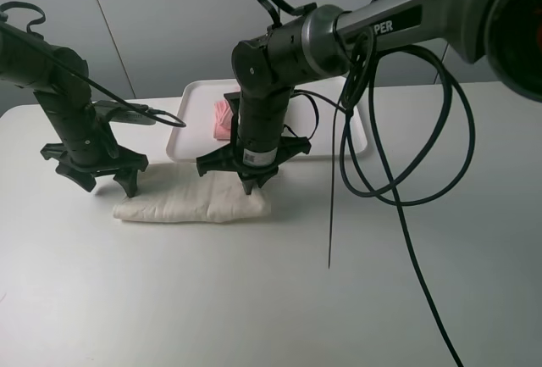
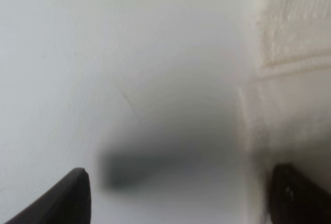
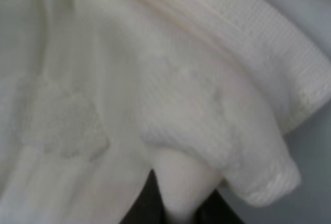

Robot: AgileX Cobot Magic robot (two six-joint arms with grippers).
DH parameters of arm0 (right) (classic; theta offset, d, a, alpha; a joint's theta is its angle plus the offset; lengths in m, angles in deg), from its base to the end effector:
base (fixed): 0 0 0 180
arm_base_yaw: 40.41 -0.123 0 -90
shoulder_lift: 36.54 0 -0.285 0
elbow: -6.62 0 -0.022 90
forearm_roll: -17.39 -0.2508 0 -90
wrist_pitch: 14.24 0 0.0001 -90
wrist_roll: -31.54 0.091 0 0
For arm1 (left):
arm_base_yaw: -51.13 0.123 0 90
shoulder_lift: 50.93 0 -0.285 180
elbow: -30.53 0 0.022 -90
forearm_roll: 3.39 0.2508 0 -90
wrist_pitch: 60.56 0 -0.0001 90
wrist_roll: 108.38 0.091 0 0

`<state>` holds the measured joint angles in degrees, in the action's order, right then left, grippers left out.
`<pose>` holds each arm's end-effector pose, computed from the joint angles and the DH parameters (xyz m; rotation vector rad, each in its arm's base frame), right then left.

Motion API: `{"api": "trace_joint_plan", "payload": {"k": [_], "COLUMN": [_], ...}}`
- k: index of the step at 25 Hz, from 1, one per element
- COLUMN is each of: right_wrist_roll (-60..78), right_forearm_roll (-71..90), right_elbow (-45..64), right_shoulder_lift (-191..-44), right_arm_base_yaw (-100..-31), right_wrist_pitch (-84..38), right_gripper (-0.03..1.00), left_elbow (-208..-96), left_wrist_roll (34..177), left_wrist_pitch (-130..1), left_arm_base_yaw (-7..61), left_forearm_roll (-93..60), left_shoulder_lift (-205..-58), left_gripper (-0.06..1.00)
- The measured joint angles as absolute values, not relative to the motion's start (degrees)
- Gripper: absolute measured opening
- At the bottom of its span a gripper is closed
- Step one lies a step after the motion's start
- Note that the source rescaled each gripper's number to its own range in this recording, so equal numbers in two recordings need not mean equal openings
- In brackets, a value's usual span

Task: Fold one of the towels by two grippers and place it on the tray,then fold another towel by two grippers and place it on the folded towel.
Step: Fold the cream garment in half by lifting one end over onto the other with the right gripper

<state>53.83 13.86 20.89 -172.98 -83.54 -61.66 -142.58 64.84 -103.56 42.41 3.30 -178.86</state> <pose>0.3234 0.3086 0.1151 -0.4884 2.9681 0.2103 0.3690 -0.0493 0.0960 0.1819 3.0854 0.1165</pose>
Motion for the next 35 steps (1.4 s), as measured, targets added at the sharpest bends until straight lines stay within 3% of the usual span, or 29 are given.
{"api": "trace_joint_plan", "payload": {"k": [19,26,35], "right_wrist_roll": [39.3,27.8,17.0], "right_forearm_roll": [-16.4,-37.2,-51.5], "right_elbow": [20.9,20.9,20.6], "right_shoulder_lift": [-173.4,-177.3,-178.5], "right_arm_base_yaw": [-83.3,-83.3,-83.3], "right_wrist_pitch": [-52.6,-46.1,-43.2], "right_gripper": [0.05,0.05,0.05], "left_elbow": [-142.6,-142.7,-142.7], "left_wrist_roll": [64.7,64.7,64.7], "left_wrist_pitch": [-103.6,-103.8,-103.8], "left_arm_base_yaw": [42.4,42.4,42.4], "left_forearm_roll": [3.3,3.3,3.3], "left_shoulder_lift": [-178.9,-178.9,-178.9], "left_gripper": [0.90,0.90,0.90]}}
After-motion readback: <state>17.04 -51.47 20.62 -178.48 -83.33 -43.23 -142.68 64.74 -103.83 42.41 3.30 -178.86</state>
